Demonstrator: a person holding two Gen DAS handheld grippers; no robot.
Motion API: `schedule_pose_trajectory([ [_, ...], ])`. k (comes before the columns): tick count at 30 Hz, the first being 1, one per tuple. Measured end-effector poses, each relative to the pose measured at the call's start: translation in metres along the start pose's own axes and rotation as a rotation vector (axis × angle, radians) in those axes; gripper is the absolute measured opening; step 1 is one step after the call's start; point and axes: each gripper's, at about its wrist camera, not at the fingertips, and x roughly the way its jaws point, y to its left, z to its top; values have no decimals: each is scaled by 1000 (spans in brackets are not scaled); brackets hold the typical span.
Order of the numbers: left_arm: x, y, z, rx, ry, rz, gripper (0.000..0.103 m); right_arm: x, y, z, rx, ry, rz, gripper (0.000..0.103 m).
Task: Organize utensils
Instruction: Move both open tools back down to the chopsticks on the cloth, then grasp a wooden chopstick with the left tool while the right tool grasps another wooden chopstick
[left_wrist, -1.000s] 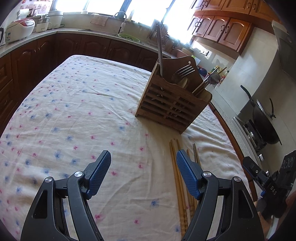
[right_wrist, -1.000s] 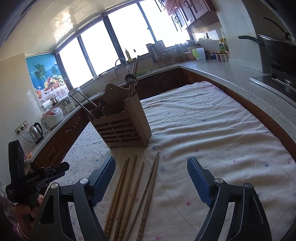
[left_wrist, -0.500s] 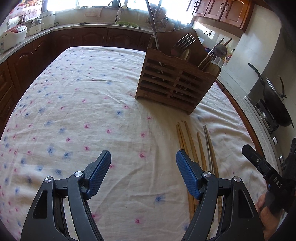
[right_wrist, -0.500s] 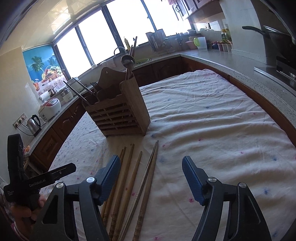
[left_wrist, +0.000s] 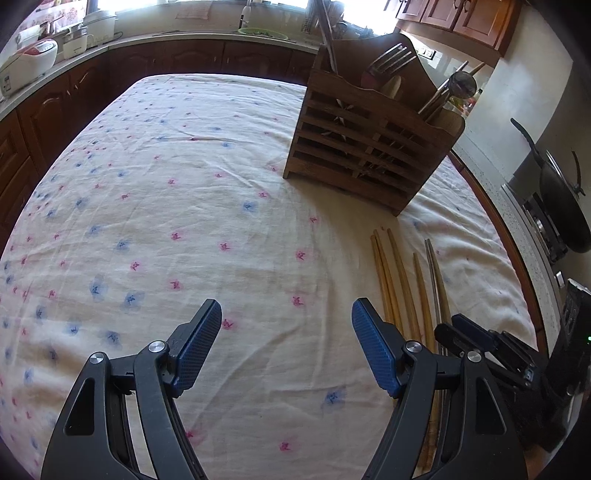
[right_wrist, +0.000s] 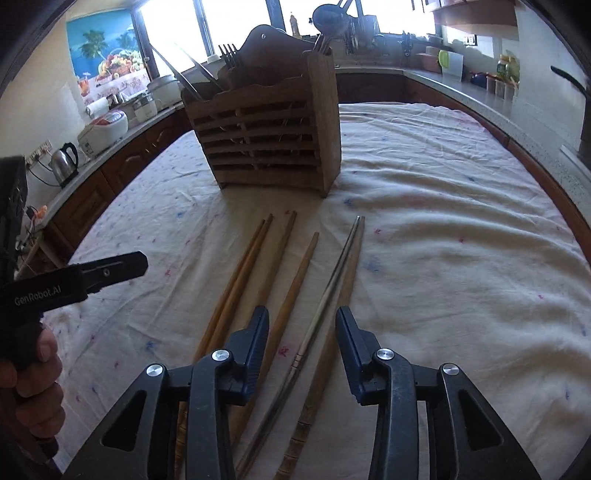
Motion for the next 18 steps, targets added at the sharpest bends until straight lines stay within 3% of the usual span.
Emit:
schedule_pose_trajectory([
  [1, 2, -4, 0, 13, 6, -6, 75, 0, -6, -2, 18, 13, 6, 26],
  [3, 7, -15, 0, 47, 19, -13, 75, -5, -20, -7, 53, 4, 18, 24],
  [7, 20, -42, 1, 125, 37, -7, 75, -14, -44, -11, 111, 0, -47, 25],
  [11, 36, -61, 2, 185, 64, 6, 74, -27, -64, -13, 202, -39, -3, 30],
  [14, 44, -70, -1, 241, 61, 39, 75, -33, -67, -10, 212, -63, 2, 30],
  [18, 41, -68, -6, 258, 53, 27, 71, -35, -65, -6, 213, -77, 13, 30],
])
